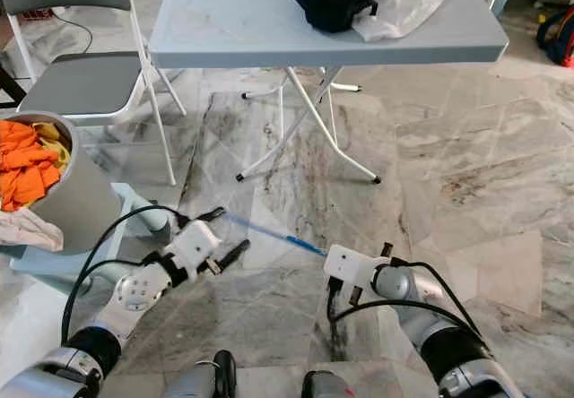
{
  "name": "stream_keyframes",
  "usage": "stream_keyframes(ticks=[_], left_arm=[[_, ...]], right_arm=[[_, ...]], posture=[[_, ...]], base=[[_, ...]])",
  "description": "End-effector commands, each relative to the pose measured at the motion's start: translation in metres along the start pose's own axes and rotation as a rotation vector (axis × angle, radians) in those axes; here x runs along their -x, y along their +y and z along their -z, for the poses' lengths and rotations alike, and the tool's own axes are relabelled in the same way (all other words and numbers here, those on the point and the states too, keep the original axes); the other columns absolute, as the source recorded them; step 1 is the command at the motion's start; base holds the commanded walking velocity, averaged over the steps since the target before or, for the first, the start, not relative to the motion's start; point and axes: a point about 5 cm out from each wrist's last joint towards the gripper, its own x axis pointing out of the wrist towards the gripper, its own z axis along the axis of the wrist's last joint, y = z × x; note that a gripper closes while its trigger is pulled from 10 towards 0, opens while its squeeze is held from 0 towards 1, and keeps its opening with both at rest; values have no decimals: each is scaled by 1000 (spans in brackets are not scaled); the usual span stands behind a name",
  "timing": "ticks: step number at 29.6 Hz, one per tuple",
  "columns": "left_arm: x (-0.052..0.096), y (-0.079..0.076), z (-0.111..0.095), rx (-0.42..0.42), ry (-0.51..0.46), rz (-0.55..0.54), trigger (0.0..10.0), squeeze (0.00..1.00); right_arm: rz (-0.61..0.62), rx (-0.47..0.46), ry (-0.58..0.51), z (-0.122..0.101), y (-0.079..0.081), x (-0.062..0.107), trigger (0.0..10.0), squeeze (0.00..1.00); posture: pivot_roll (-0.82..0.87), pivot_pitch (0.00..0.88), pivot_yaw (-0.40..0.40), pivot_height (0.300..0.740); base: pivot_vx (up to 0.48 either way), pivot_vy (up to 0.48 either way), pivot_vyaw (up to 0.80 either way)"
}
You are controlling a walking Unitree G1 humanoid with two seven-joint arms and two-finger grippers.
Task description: Hang hanger
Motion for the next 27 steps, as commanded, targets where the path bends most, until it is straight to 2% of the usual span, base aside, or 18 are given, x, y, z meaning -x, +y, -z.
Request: stream_keyframes(ticks=[1, 4, 6, 7, 8, 12, 13, 15, 19, 21, 22, 23, 24, 25, 26, 27], left_arm=[[16, 13, 24, 92, 116, -151, 10000, 1000], [28, 17, 40, 158, 200, -232, 10000, 1000], [40, 15, 56, 196, 295, -276, 10000, 1000], [40, 15, 56, 196, 295, -276, 10000, 1000], [51, 13, 70, 230, 378, -312, 10000, 1000], [66, 7, 87, 280, 497, -349, 10000, 1000], [70, 2, 92, 307, 532, -345, 10000, 1000], [73, -4, 97, 337, 567, -332, 10000, 1000], [75, -13, 101, 305, 612, -272, 10000, 1000], [76, -21, 104, 262, 669, -224, 10000, 1000], [76, -21, 104, 262, 669, -224, 10000, 1000], [75, -22, 104, 250, 676, -208, 10000, 690], [73, -23, 103, 235, 672, -193, 10000, 188], [73, -23, 103, 235, 672, -193, 10000, 188], [69, -25, 100, 227, 651, -166, 10000, 0], [67, -25, 98, 223, 641, -159, 10000, 0]], right_arm=[[29, -100, 21, 9, 5, 0, 0, 0], [77, -174, 28, 14, 7, 0, 0, 0], [103, -267, 32, 17, 13, -1, 0, 0], [103, -267, 32, 17, 13, -1, 0, 0], [108, -357, 35, 20, 22, -2, 0, 0], [114, -526, 56, 27, 38, -5, 0, 0], [120, -604, 67, 30, 46, -6, 0, 0], [128, -689, 81, 34, 54, -6, 0, 0], [135, -747, 114, 39, 64, -7, 0, 0], [163, -837, 148, 43, 73, -7, 0, 0], [163, -837, 148, 43, 73, -7, 0, 0], [174, -869, 159, 44, 75, -7, 1137, 0], [173, -879, 158, 44, 76, -7, 4039, 0], [173, -879, 158, 44, 76, -7, 4039, 0], [182, -900, 136, 42, 76, -8, 7569, 0], [192, -910, 127, 41, 75, -8, 9020, 0]], posture=[[3, 235, 6, 740], [1, 228, 3, 740], [0, 225, 1, 740], [0, 225, 1, 740], [-4, 215, -4, 740], [-5, 199, -7, 740], [-3, 190, -10, 740], [2, 185, -10, 740], [5, 176, -12, 740], [14, 159, -9, 740], [14, 159, -9, 740], [16, 157, -9, 740], [15, 156, -8, 740], [15, 156, -8, 740], [13, 154, -4, 740], [11, 154, -3, 740]], base=[[0, 0, 0], [0, 0, 0], [0, 0, 0], [0, 0, 0], [0, 0, 0], [0, 0, 0], [0, 0, 0], [0, 0, 0], [0, 0, 0], [0, 0, 0], [0, 0, 0], [0, 0, 0], [0, 0, 0], [0, 0, 0], [0, 0, 0], [0, 0, 0]])
